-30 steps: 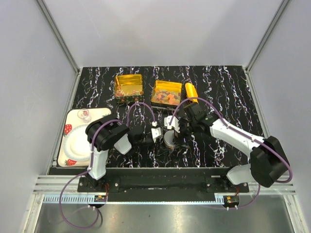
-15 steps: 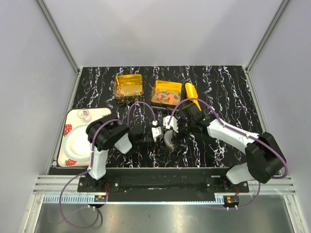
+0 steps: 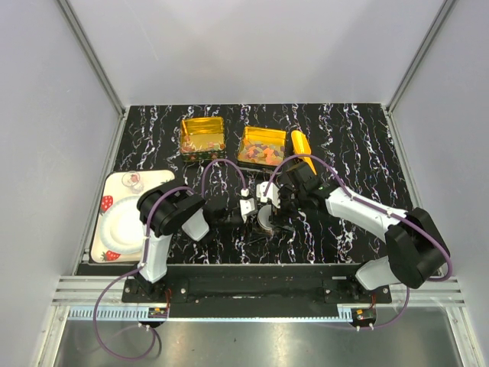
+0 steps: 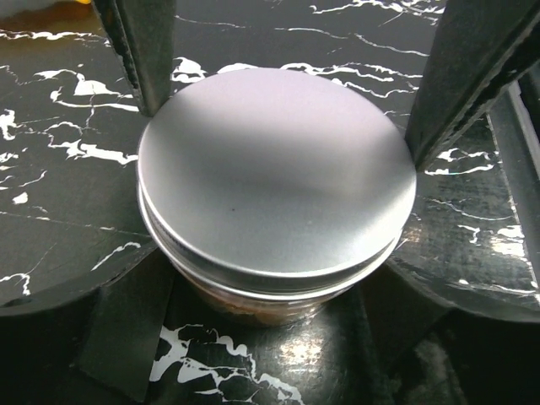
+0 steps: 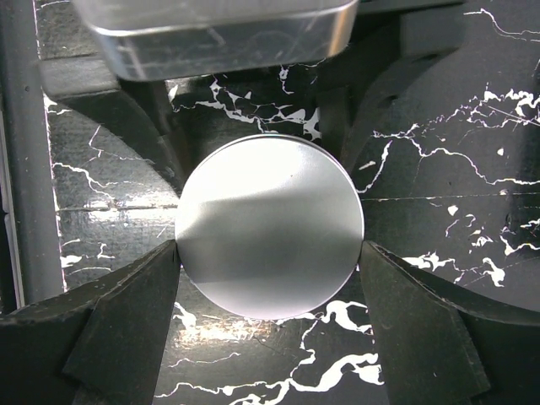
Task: Pack the candies
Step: Screw the bottle lid onto the packing bottle.
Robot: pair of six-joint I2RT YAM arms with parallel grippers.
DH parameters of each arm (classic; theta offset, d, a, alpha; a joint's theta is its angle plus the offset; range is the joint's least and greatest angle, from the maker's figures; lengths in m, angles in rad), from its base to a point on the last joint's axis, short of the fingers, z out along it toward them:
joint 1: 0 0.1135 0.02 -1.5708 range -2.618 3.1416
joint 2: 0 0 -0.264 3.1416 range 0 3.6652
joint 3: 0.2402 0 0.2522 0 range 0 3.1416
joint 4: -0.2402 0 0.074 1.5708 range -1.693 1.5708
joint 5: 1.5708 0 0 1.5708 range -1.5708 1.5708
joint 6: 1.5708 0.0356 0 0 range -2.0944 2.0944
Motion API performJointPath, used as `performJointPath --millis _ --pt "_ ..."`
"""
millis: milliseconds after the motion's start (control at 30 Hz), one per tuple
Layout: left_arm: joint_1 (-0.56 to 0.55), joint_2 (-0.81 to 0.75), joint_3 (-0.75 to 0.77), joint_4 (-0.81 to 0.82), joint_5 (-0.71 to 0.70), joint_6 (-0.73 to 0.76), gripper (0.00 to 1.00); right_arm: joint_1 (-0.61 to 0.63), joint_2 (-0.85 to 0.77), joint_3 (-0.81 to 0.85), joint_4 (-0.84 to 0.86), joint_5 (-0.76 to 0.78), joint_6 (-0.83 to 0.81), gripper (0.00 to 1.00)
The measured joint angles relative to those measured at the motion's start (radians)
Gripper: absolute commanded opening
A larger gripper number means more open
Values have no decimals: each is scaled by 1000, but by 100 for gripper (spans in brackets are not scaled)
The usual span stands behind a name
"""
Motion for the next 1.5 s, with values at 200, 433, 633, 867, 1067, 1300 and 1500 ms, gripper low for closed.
performJointPath --millis 200,433,633,867,1067,1300,1500 --pt "1 1 0 0 9 -3 64 0 0 0 0 0 1 87" --pt "1 1 0 0 9 -3 64 0 0 19 -29 20 2 87" --pt "2 1 0 0 9 -3 64 4 0 61 -69 46 -2 87" --pt "2 1 0 0 9 -3 64 35 7 74 -77 89 -10 87" --pt "2 1 0 0 9 2 64 53 21 83 -76 108 -18 88" --pt "2 1 0 0 9 2 64 59 22 89 -95 112 -25 88" --pt "1 1 0 0 10 2 64 60 22 98 -122 112 -31 88"
